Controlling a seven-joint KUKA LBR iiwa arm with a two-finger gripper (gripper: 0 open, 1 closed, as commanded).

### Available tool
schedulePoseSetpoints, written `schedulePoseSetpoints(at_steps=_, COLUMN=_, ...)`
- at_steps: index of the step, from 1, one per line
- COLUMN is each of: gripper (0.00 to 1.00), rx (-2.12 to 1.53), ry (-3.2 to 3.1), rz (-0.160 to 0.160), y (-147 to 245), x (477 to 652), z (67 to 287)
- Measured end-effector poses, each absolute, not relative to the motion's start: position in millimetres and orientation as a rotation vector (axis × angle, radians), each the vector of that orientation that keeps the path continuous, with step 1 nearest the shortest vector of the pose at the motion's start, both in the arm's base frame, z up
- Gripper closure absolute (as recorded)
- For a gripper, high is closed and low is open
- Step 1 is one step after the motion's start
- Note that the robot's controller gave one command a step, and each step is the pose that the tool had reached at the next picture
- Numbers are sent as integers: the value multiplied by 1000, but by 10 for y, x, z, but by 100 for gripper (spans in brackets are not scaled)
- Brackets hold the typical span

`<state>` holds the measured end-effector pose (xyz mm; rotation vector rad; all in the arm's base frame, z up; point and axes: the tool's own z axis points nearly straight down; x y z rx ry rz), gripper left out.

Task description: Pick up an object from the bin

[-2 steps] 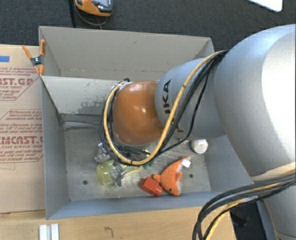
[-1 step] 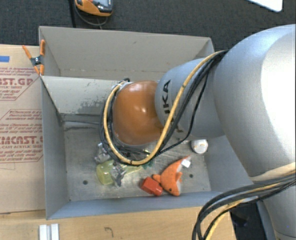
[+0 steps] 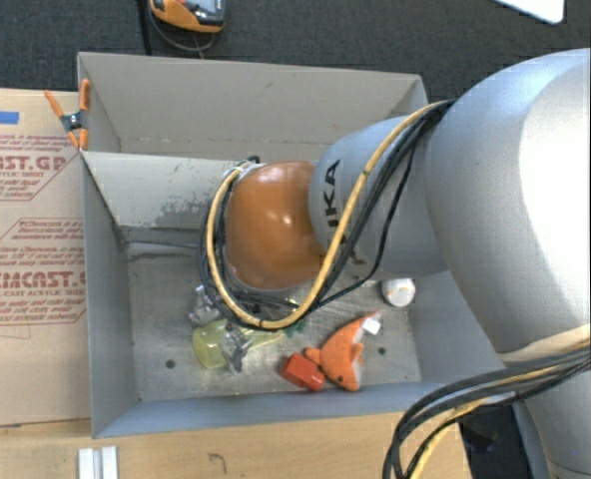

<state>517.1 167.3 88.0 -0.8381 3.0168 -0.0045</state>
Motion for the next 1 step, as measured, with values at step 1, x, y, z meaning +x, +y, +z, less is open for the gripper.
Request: schedulePoseSetpoints(at_steps=1, gripper=100, rx=-838, ry=3017, rz=-4, y=1672, x=5171, z=880)
